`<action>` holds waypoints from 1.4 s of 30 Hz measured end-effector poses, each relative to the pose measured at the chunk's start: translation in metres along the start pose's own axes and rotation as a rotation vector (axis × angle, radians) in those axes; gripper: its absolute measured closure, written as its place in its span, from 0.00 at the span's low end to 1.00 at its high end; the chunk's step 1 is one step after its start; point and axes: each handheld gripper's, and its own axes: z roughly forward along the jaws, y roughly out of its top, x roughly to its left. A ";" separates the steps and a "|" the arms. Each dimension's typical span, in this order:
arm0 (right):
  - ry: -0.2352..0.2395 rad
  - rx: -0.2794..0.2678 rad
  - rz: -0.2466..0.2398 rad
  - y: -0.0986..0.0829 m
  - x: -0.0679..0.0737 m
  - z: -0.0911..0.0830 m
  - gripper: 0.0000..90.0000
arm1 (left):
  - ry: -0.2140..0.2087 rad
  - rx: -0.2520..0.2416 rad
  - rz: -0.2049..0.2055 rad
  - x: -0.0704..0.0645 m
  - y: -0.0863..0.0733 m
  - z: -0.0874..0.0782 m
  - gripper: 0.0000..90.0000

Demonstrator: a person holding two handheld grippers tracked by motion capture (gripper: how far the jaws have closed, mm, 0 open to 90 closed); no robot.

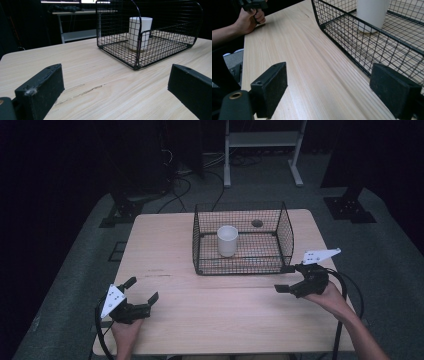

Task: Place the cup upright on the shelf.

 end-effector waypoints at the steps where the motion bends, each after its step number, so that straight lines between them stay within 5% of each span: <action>1: -0.003 -0.004 0.002 -0.002 0.000 -0.001 0.15 | 0.000 0.000 0.000 0.000 0.000 0.000 0.00; 22: -0.056 -0.041 0.074 -0.041 -0.003 -0.019 0.15 | 0.000 -0.002 0.003 -0.001 0.000 0.000 0.00; 42: -0.147 -0.146 0.108 -0.081 0.009 -0.038 0.15 | 0.001 -0.003 0.003 -0.001 0.000 0.001 0.00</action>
